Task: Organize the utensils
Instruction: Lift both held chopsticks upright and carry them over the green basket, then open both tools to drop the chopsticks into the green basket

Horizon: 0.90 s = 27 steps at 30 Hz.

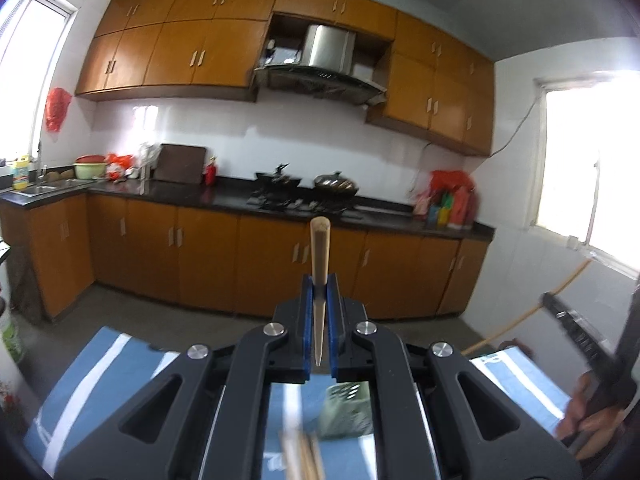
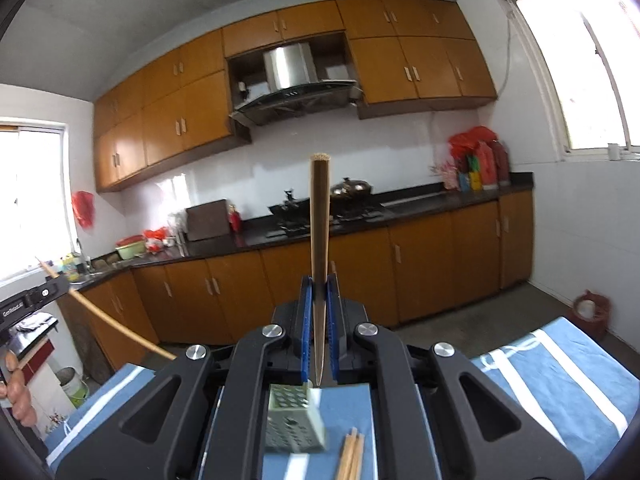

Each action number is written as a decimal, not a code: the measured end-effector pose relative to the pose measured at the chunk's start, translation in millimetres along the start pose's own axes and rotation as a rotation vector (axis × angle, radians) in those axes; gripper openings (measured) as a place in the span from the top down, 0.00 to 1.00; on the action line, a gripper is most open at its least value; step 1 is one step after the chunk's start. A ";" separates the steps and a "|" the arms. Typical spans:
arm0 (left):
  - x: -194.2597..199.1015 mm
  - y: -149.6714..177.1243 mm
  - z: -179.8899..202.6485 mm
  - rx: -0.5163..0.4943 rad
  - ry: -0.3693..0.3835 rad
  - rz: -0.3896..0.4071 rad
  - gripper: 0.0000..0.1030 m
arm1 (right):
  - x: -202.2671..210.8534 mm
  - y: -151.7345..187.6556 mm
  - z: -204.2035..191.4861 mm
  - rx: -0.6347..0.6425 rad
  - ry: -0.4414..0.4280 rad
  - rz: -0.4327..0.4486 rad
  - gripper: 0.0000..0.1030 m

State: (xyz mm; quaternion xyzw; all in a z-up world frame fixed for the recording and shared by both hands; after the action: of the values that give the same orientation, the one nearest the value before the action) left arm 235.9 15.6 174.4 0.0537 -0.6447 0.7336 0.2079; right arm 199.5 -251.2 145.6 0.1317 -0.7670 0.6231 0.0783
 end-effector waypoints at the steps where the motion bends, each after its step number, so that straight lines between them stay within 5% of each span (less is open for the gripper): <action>1: -2.7 0.1 8.9 -0.001 0.017 0.002 0.93 | -4.0 0.9 -5.4 0.008 -0.012 0.000 0.93; 6: -27.6 17.2 32.8 -0.009 0.066 -0.043 0.93 | -24.9 16.2 -21.3 0.049 -0.032 -0.028 0.93; 20: -103.2 79.7 29.8 -0.010 0.028 -0.213 0.91 | -69.2 61.6 -15.3 0.040 -0.023 -0.208 0.91; 23: -100.2 79.9 26.2 -0.006 0.028 -0.205 0.83 | -61.4 61.7 -17.7 0.041 -0.019 -0.196 0.62; 27: -84.4 76.0 16.5 0.011 0.020 -0.170 0.75 | -43.7 57.5 -17.8 0.050 -0.009 -0.161 0.59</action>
State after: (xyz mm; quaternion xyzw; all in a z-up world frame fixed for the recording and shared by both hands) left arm 281.0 -26.5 77.7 0.1018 -0.6318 0.7173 0.2756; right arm 223.1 -218.4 83.2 0.1976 -0.7386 0.6330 0.1212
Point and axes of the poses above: each gripper's, at about its wrist camera, not at the fingertips, and x roughly against the way its jaws point, z to its right, y to its underside, the point moved 7 cm from there along -x, roughly the way its jaws point, and after that the axes turned 9 degrees about -z, right-handed, at the moved point
